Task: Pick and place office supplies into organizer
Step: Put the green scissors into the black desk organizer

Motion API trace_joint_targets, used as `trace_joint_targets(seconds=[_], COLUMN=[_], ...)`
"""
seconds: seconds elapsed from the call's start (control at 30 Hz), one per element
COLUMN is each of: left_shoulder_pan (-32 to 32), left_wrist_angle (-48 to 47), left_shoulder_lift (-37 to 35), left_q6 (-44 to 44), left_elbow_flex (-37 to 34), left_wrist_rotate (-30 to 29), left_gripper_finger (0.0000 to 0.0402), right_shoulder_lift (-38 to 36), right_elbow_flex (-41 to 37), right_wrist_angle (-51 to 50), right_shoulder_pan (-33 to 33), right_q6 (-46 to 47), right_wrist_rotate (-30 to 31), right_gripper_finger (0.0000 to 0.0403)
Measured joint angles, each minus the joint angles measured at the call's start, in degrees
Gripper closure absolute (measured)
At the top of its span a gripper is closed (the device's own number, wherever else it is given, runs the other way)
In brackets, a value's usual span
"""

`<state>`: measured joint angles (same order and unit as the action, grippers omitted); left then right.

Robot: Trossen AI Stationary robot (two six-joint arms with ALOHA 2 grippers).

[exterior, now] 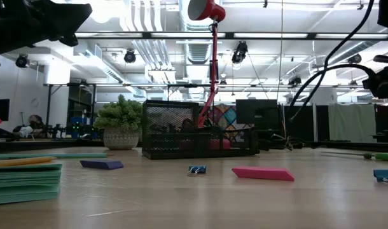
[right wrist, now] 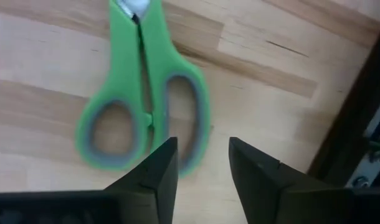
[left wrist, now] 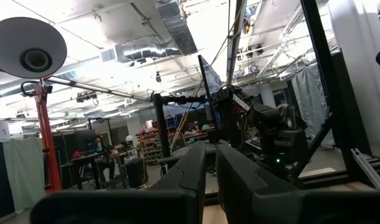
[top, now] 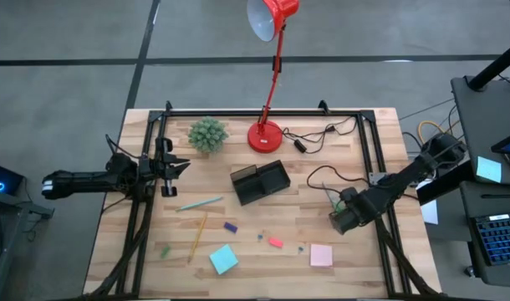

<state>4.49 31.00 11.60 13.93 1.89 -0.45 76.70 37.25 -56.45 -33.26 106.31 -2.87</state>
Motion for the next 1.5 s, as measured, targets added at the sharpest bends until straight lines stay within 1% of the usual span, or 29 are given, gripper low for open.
trace_joint_targets(seconds=[0.2, 0.3, 0.4, 0.5, 0.73, 1.2, 1.37, 1.5], left_shoulder_pan=[-0.01, -0.02, 0.00, -0.01, -0.01, -0.02, -0.02, -0.02], left_wrist_angle=[0.00, 0.00, 0.00, 0.00, -0.11, -0.32, -0.18, -0.16], left_shoulder_lift=[0.00, 0.00, 0.00, 0.04, 0.04, 0.37, 0.37, 0.33], left_q6=[0.00, 0.00, 0.00, 0.00, 0.00, -0.09, -0.09, -0.11], left_elbow_flex=[0.00, 0.00, 0.00, 0.00, 0.00, 0.00, -0.02, -0.02], left_wrist_rotate=[0.00, 0.00, 0.00, 0.00, 0.00, 0.00, 0.00, 0.00], left_gripper_finger=[0.0379, 0.0379, 0.0379, 0.0379, 0.0379, 0.0379, 0.0379, 0.0379], right_shoulder_lift=[-2.01, -2.55, -3.06, -3.08, -3.69, -3.67, -3.65, -3.49], right_elbow_flex=[-3.51, -5.93, -7.56, -8.13, -8.41, -8.39, -8.32, -6.63], right_wrist_angle=[0.88, 5.48, 8.04, 8.35, 8.75, 9.75, 9.66, 8.56], right_shoulder_pan=[0.00, 0.00, 0.00, 0.00, 0.02, 0.04, 0.04, 0.04], right_q6=[1.86, 2.10, 2.14, 2.26, 1.69, -1.39, -1.60, -4.77], right_wrist_rotate=[0.12, 0.09, 0.07, 0.04, 0.07, -0.13, -0.25, 0.14], right_gripper_finger=[0.0248, 0.0242, 0.0241, 0.0246, 0.0277, 0.0383, 0.0387, 0.0388])
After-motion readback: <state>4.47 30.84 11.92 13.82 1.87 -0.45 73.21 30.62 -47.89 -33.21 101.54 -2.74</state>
